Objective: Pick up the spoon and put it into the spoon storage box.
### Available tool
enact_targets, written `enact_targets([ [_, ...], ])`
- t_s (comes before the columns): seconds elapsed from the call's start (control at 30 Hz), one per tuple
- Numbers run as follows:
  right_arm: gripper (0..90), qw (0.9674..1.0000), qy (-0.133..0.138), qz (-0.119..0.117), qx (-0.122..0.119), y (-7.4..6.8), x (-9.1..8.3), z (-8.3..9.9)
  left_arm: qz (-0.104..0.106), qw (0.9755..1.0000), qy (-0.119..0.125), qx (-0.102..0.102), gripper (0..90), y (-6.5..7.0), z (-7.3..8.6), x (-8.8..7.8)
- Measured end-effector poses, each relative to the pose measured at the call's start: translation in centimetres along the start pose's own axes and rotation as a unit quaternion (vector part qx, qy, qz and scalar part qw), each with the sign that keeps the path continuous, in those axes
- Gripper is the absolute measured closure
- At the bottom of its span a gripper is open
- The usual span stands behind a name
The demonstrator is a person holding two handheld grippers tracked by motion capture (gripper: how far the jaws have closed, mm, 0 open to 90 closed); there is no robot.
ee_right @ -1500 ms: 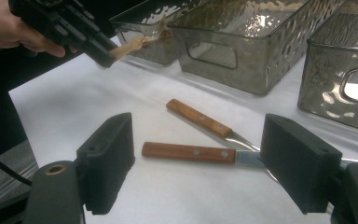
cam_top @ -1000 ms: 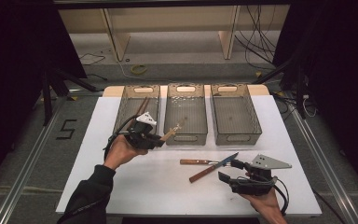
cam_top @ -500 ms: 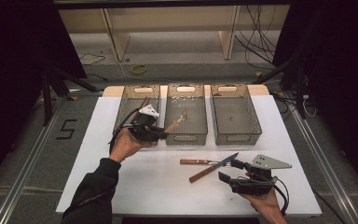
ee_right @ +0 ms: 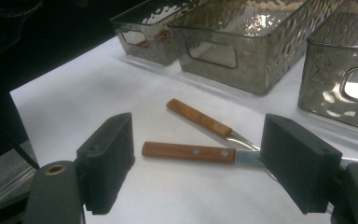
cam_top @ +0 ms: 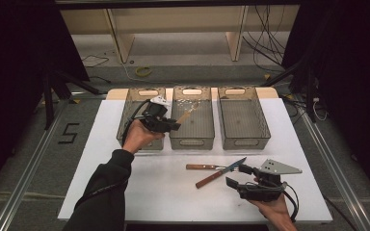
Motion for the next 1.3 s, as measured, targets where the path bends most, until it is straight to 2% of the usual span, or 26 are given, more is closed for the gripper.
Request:
enact_targets([
  [0.23,26.6,1.0000,0.000,0.000,-0.001,0.0,0.0,0.0,-0.003,0.9999,0.000,-0.010,73.2,-0.7,-0.7,1.0],
  [0.67,26.6,1.0000,-0.001,-0.002,0.000,0.0,0.0,0.0,-0.015,0.9994,-0.005,-0.029,73.2,-2.0,-0.7,2.6],
  [0.93,26.6,1.0000,0.000,-0.002,0.000,0.1,0.0,0.0,-0.020,0.9990,-0.008,-0.039,73.1,-2.3,-0.9,3.4],
  [1.3,26.6,1.0000,0.000,-0.003,0.001,0.0,0.0,0.0,-0.016,0.9985,-0.016,-0.050,72.9,-2.2,-0.8,4.5],
])
Point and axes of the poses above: each handheld gripper's, and its own axes: x roughly forward along the jaws, z roughly out of its underside, y roughly to its right, the point moved 5 cm from there along x, roughly forward along the jaws, and after that the axes turned 2 degrees about z, right-handed, at the moved point
